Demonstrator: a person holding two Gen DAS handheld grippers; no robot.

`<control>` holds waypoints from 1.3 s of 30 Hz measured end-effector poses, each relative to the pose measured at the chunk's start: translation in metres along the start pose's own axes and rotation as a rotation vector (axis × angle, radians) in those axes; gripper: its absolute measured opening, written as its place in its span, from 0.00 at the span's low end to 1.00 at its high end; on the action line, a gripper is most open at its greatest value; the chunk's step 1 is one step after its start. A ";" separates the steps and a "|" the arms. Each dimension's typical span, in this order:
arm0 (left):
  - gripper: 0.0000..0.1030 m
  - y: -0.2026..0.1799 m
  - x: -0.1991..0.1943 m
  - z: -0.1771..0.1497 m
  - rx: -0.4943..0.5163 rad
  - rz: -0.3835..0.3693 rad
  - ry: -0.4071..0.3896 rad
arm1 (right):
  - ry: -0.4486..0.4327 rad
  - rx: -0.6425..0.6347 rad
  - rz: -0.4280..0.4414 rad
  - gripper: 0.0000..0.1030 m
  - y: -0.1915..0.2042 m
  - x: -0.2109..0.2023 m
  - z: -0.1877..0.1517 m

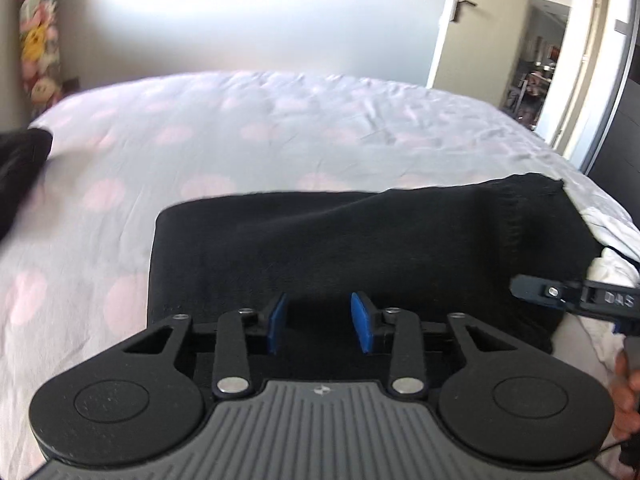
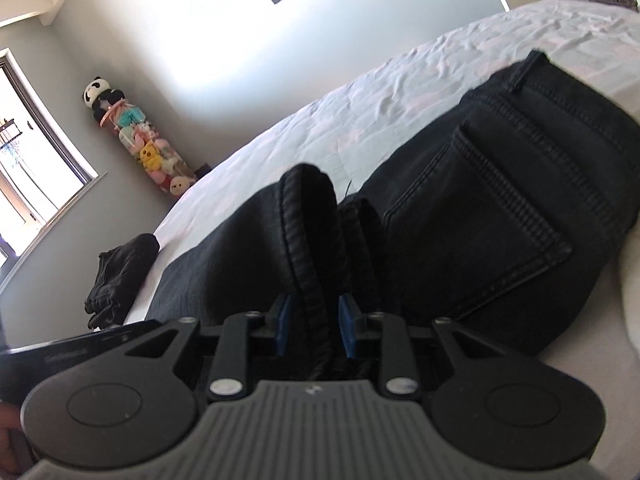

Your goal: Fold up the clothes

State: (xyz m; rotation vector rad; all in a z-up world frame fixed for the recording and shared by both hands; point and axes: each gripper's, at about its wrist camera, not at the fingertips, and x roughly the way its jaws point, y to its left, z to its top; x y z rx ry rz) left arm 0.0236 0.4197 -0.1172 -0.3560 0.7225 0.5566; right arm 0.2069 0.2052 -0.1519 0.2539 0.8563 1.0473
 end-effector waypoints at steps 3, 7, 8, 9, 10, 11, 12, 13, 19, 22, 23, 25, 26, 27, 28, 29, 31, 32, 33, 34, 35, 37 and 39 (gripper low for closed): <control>0.39 -0.002 0.022 -0.008 0.024 0.009 0.048 | 0.031 -0.020 -0.038 0.30 -0.001 0.009 -0.003; 0.37 -0.015 0.040 -0.017 0.070 0.003 0.058 | 0.026 -0.039 -0.074 0.36 -0.001 0.010 -0.004; 0.35 -0.018 0.040 -0.018 0.083 -0.010 0.055 | 0.030 -0.038 -0.075 0.36 -0.002 0.012 -0.004; 0.31 -0.023 0.040 -0.019 0.091 -0.034 0.055 | 0.034 -0.036 -0.075 0.37 -0.003 0.013 -0.004; 0.30 -0.028 0.040 -0.019 0.098 -0.059 0.055 | 0.036 -0.032 -0.071 0.38 -0.005 0.015 -0.004; 0.30 -0.033 0.040 -0.019 0.106 -0.084 0.055 | 0.039 -0.029 -0.067 0.39 -0.006 0.017 -0.004; 0.30 -0.037 0.041 -0.020 0.112 -0.107 0.056 | 0.042 -0.025 -0.064 0.41 -0.007 0.019 -0.004; 0.30 -0.042 0.043 -0.022 0.116 -0.126 0.060 | 0.046 -0.020 -0.058 0.44 -0.009 0.021 -0.004; 0.30 -0.066 0.049 -0.031 0.143 -0.209 0.070 | 0.072 0.053 -0.017 0.46 -0.020 0.025 -0.005; 0.30 -0.065 0.048 -0.031 0.123 -0.238 0.080 | 0.077 0.070 -0.022 0.28 -0.022 0.022 -0.004; 0.30 -0.065 0.047 -0.030 0.119 -0.250 0.083 | 0.074 0.090 -0.007 0.27 -0.023 0.020 -0.003; 0.30 -0.067 0.044 -0.030 0.134 -0.252 0.079 | 0.060 0.119 0.036 0.24 -0.024 0.013 -0.001; 0.30 -0.068 0.041 -0.031 0.141 -0.248 0.074 | 0.047 0.109 0.045 0.22 -0.021 0.009 -0.001; 0.30 -0.069 0.038 -0.030 0.142 -0.248 0.069 | 0.031 0.094 0.049 0.13 -0.018 0.003 0.000; 0.30 -0.069 0.033 -0.030 0.137 -0.256 0.061 | 0.010 0.071 0.043 0.09 -0.014 -0.004 0.000; 0.30 -0.070 0.027 -0.030 0.128 -0.270 0.046 | -0.008 0.057 0.038 0.08 -0.012 -0.011 0.001; 0.30 -0.071 0.017 -0.029 0.115 -0.297 0.020 | 0.000 0.093 0.035 0.08 -0.017 -0.016 -0.001; 0.30 -0.072 0.014 -0.028 0.114 -0.302 0.006 | 0.017 0.115 0.030 0.08 -0.022 -0.014 -0.002; 0.30 -0.073 0.011 -0.028 0.116 -0.299 -0.006 | 0.029 0.134 0.018 0.08 -0.025 -0.011 -0.003; 0.31 -0.074 0.010 -0.029 0.118 -0.292 -0.016 | 0.039 0.136 0.004 0.08 -0.026 -0.009 -0.004; 0.31 -0.075 0.011 -0.029 0.116 -0.280 -0.014 | 0.047 0.121 -0.014 0.08 -0.025 -0.006 -0.004; 0.31 -0.074 0.020 -0.028 0.101 -0.246 0.023 | 0.070 0.086 -0.051 0.08 -0.022 0.002 -0.005; 0.31 -0.074 0.032 -0.029 0.081 -0.225 0.072 | 0.086 0.083 -0.064 0.09 -0.022 0.008 -0.006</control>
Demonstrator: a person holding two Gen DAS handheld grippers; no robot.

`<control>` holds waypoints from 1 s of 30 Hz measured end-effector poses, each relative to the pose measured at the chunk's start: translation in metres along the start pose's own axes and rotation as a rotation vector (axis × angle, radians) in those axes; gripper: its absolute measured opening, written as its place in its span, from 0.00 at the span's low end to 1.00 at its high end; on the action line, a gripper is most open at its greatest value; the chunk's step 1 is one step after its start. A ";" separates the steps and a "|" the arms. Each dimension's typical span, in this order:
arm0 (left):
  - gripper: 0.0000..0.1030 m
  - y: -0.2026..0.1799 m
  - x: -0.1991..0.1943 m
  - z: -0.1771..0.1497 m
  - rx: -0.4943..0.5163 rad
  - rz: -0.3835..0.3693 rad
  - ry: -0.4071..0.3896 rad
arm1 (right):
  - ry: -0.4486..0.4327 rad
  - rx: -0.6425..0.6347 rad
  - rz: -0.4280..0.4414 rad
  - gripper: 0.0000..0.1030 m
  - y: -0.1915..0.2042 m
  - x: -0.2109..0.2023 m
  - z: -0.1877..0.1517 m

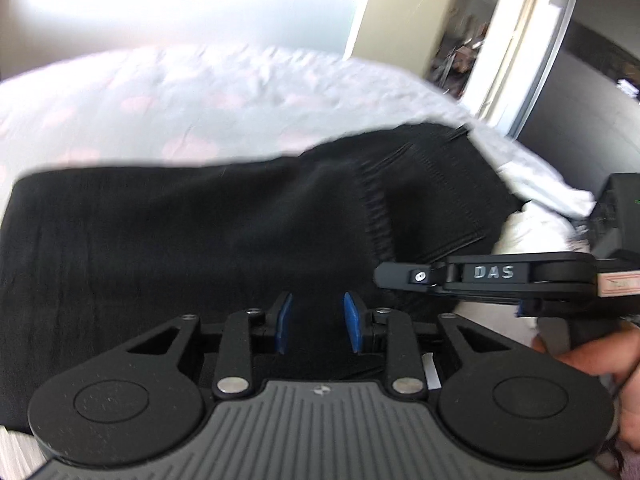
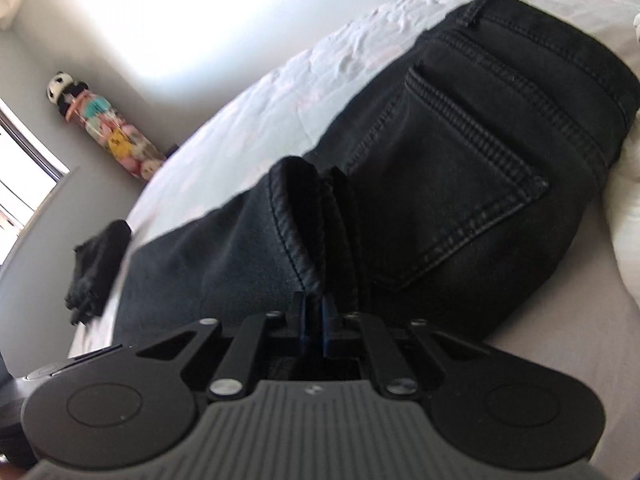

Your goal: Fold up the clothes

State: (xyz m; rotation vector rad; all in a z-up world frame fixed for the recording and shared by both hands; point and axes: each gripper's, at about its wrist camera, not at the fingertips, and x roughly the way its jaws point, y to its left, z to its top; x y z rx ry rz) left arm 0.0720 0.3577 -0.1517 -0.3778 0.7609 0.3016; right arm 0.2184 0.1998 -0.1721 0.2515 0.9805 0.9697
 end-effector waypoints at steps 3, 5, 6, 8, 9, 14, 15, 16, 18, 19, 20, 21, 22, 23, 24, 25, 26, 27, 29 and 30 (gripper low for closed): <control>0.31 -0.002 0.008 -0.001 -0.006 0.019 0.004 | 0.009 -0.013 -0.009 0.14 0.002 0.002 0.000; 0.31 0.001 0.010 -0.003 -0.014 0.028 0.007 | -0.011 -0.016 -0.015 0.20 0.000 -0.008 0.001; 0.31 0.001 0.011 -0.003 -0.019 0.028 0.008 | -0.022 -0.010 -0.017 0.36 -0.003 -0.012 0.002; 0.31 0.003 0.012 -0.005 -0.024 0.025 0.009 | -0.017 0.053 -0.006 0.52 -0.015 -0.014 0.005; 0.31 0.003 0.014 -0.005 -0.028 0.024 0.010 | -0.010 0.094 0.000 0.51 -0.023 -0.014 0.006; 0.31 0.003 0.017 -0.004 -0.030 0.025 0.018 | 0.047 0.261 0.057 0.51 -0.049 -0.003 0.003; 0.31 0.003 0.017 -0.004 -0.032 0.025 0.020 | 0.063 0.278 0.068 0.51 -0.053 0.000 0.002; 0.31 0.004 0.017 -0.004 -0.035 0.023 0.022 | 0.066 0.289 0.076 0.51 -0.054 0.002 0.002; 0.31 0.005 0.016 -0.005 -0.042 0.017 0.020 | 0.073 0.307 0.088 0.51 -0.056 0.007 0.002; 0.31 0.006 0.016 -0.005 -0.045 0.013 0.019 | 0.077 0.316 0.098 0.52 -0.058 0.009 0.002; 0.31 0.007 0.016 -0.005 -0.048 0.010 0.017 | 0.080 0.321 0.109 0.53 -0.060 0.010 0.003; 0.31 0.008 0.016 -0.005 -0.052 0.006 0.016 | 0.083 0.322 0.118 0.55 -0.061 0.011 0.003; 0.31 0.009 0.016 -0.005 -0.054 0.005 0.015 | 0.083 0.318 0.123 0.55 -0.060 0.012 0.004; 0.31 0.009 0.016 -0.006 -0.054 0.005 0.014 | 0.084 0.313 0.128 0.55 -0.060 0.013 0.004; 0.31 0.009 0.016 -0.006 -0.054 0.004 0.014 | 0.084 0.306 0.132 0.55 -0.059 0.014 0.004; 0.31 0.010 0.015 -0.006 -0.055 0.004 0.012 | 0.086 0.292 0.136 0.54 -0.057 0.016 0.005; 0.31 0.010 0.015 -0.006 -0.057 0.003 0.011 | 0.088 0.270 0.137 0.54 -0.054 0.017 0.005; 0.31 0.010 0.015 -0.006 -0.058 0.001 0.009 | 0.091 0.244 0.131 0.52 -0.050 0.017 0.006; 0.31 0.011 0.015 -0.007 -0.059 -0.001 0.005 | 0.097 0.191 0.119 0.50 -0.043 0.019 0.007; 0.31 0.011 0.015 -0.007 -0.061 -0.001 0.003 | 0.099 0.169 0.114 0.45 -0.040 0.019 0.007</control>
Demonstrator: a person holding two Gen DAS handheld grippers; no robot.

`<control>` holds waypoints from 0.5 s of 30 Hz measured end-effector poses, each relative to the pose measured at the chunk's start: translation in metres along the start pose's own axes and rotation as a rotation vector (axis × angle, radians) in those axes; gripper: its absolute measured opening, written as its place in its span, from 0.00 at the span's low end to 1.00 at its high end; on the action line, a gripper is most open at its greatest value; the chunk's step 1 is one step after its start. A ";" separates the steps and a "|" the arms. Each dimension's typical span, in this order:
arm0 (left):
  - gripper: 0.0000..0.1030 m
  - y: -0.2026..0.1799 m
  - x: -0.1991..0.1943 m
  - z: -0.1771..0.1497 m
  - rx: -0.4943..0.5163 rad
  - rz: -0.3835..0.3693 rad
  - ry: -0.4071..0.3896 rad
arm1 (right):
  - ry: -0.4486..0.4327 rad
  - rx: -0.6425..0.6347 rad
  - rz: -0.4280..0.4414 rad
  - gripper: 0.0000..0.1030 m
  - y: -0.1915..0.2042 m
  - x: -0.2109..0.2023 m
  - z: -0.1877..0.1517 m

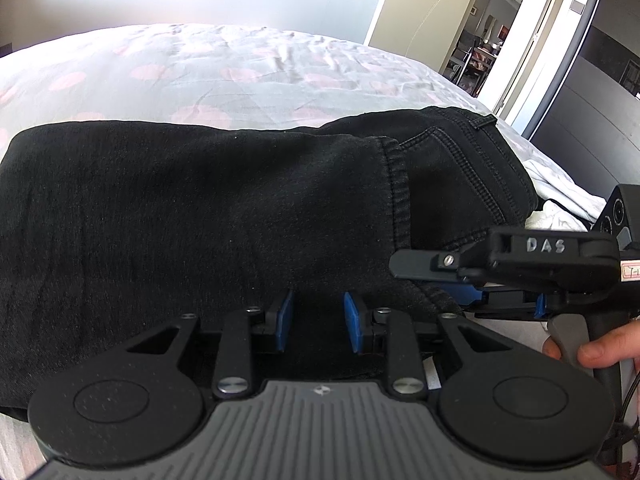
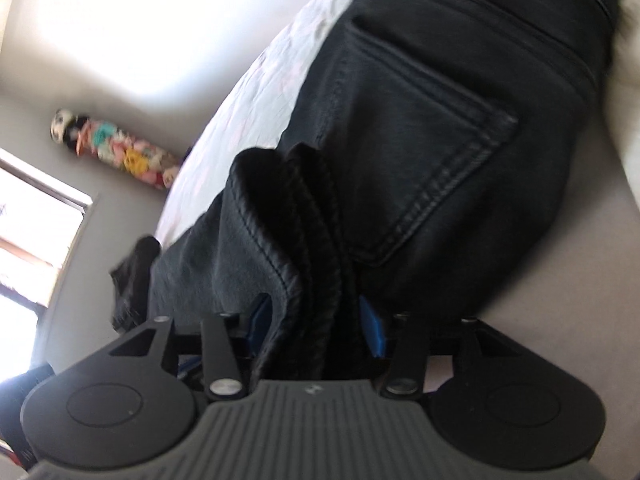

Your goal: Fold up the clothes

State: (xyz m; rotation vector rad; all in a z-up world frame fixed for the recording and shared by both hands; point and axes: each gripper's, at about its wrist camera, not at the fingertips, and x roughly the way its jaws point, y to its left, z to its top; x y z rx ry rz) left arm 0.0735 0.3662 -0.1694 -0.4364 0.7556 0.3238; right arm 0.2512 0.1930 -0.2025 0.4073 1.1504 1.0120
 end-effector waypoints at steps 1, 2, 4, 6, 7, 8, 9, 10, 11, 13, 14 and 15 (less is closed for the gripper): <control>0.31 0.000 0.000 0.000 -0.002 0.000 -0.001 | 0.001 -0.011 0.000 0.40 0.001 -0.001 0.000; 0.31 0.000 0.000 0.000 -0.003 0.000 -0.002 | 0.002 -0.014 0.008 0.35 0.001 -0.001 0.000; 0.31 0.000 0.000 -0.001 -0.004 0.002 -0.003 | 0.000 -0.037 0.004 0.30 0.004 -0.001 -0.002; 0.31 -0.001 -0.001 0.000 -0.004 0.004 -0.005 | -0.010 -0.066 -0.008 0.26 0.009 0.001 -0.004; 0.31 -0.001 -0.001 0.000 -0.006 0.003 -0.005 | -0.015 -0.072 -0.010 0.24 0.011 0.001 -0.005; 0.31 -0.001 -0.002 0.000 -0.007 0.002 -0.005 | -0.020 -0.078 -0.012 0.23 0.012 -0.001 -0.006; 0.31 -0.001 -0.002 0.000 -0.009 0.001 -0.008 | -0.025 -0.086 -0.014 0.22 0.014 -0.002 -0.008; 0.31 0.000 -0.003 0.001 -0.011 0.000 -0.012 | -0.030 -0.098 -0.018 0.21 0.016 -0.002 -0.008; 0.31 0.000 -0.004 0.001 -0.012 -0.002 -0.016 | -0.037 -0.112 -0.024 0.20 0.018 -0.004 -0.008; 0.31 0.000 -0.008 0.003 -0.011 -0.006 -0.025 | -0.053 -0.140 -0.031 0.18 0.025 -0.008 -0.008; 0.31 0.000 -0.012 0.005 -0.012 -0.004 -0.031 | -0.063 -0.154 -0.032 0.18 0.030 -0.011 -0.008; 0.31 0.001 -0.018 0.007 -0.013 -0.002 -0.040 | -0.074 -0.167 -0.032 0.17 0.031 -0.017 -0.008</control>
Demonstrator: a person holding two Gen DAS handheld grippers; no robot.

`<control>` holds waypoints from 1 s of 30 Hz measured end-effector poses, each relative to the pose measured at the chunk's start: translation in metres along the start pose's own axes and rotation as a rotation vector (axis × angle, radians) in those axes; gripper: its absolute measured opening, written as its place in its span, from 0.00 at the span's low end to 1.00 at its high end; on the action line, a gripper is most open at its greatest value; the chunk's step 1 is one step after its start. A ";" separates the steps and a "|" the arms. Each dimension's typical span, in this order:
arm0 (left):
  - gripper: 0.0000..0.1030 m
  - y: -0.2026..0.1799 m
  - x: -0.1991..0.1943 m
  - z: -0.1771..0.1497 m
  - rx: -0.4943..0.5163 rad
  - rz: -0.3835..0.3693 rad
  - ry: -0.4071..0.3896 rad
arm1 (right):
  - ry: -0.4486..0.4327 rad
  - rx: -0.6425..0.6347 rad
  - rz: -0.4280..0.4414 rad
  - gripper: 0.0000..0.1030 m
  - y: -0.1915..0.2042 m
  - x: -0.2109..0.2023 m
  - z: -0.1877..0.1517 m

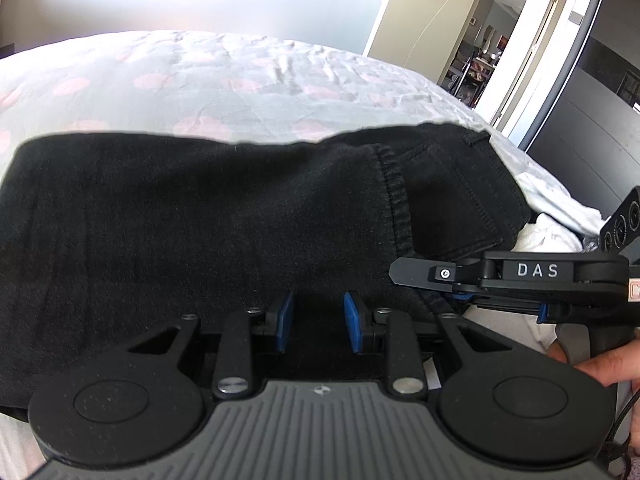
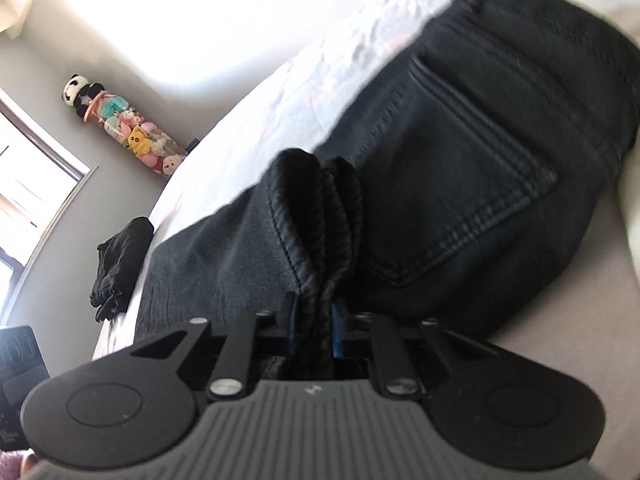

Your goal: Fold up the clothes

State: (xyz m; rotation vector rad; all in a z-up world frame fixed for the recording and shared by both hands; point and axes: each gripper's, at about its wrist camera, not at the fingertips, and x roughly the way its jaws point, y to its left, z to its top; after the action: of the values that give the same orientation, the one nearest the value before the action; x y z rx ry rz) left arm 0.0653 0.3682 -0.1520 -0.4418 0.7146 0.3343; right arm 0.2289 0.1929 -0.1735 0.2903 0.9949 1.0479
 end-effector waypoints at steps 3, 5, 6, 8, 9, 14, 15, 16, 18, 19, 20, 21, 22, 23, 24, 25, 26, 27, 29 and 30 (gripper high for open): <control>0.31 0.006 -0.024 0.010 -0.001 0.012 -0.040 | -0.051 -0.028 0.016 0.15 0.011 -0.021 0.007; 0.31 0.014 -0.044 0.017 0.002 0.027 -0.072 | -0.077 -0.044 0.044 0.15 0.027 -0.030 0.017; 0.31 0.019 -0.055 0.020 0.002 0.039 -0.090 | -0.089 -0.059 0.062 0.15 0.037 -0.034 0.025; 0.31 0.030 -0.076 0.025 0.002 0.061 -0.124 | -0.104 -0.111 0.091 0.15 0.064 -0.042 0.047; 0.31 0.035 -0.086 0.027 -0.002 0.071 -0.138 | -0.111 -0.141 0.105 0.15 0.078 -0.047 0.059; 0.50 0.061 -0.130 0.027 -0.011 0.147 -0.188 | -0.134 -0.302 0.127 0.14 0.154 -0.068 0.111; 0.53 0.067 -0.137 0.026 -0.019 0.167 -0.198 | -0.143 -0.332 0.126 0.14 0.166 -0.076 0.119; 0.53 0.072 -0.142 0.024 -0.028 0.183 -0.203 | -0.154 -0.360 0.126 0.14 0.177 -0.083 0.127; 0.53 0.081 -0.148 0.021 -0.050 0.196 -0.197 | -0.190 -0.393 0.120 0.14 0.191 -0.101 0.141; 0.53 0.084 -0.150 0.020 -0.058 0.197 -0.193 | -0.213 -0.407 0.104 0.14 0.195 -0.111 0.147; 0.53 0.085 -0.150 0.019 -0.057 0.189 -0.185 | -0.231 -0.423 0.082 0.14 0.197 -0.118 0.152; 0.53 0.084 -0.148 0.017 -0.048 0.178 -0.176 | -0.246 -0.437 0.057 0.14 0.198 -0.125 0.156; 0.54 0.081 -0.146 0.014 -0.034 0.166 -0.166 | -0.254 -0.444 0.027 0.14 0.194 -0.132 0.159; 0.55 0.078 -0.143 0.012 -0.019 0.154 -0.156 | -0.258 -0.447 -0.007 0.14 0.185 -0.140 0.163; 0.57 0.074 -0.140 0.009 -0.002 0.143 -0.145 | -0.261 -0.446 -0.041 0.14 0.175 -0.147 0.165; 0.58 0.070 -0.135 0.007 0.014 0.131 -0.135 | -0.262 -0.437 -0.075 0.14 0.163 -0.151 0.166; 0.58 0.064 -0.130 0.004 0.031 0.113 -0.121 | -0.260 -0.419 -0.107 0.14 0.148 -0.154 0.166; 0.58 0.059 -0.124 0.002 0.050 0.099 -0.107 | -0.256 -0.393 -0.134 0.14 0.129 -0.157 0.166; 0.58 0.048 -0.112 -0.002 0.092 0.088 -0.087 | -0.241 -0.338 -0.173 0.14 0.094 -0.155 0.166; 0.58 0.043 -0.106 -0.002 0.108 0.090 -0.083 | -0.230 -0.310 -0.192 0.14 0.079 -0.149 0.165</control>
State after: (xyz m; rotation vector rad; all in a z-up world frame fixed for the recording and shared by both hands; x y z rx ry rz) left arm -0.0300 0.3888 -0.0920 -0.2926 0.6695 0.3942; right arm 0.2947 0.1486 0.0488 0.0564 0.6286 0.9527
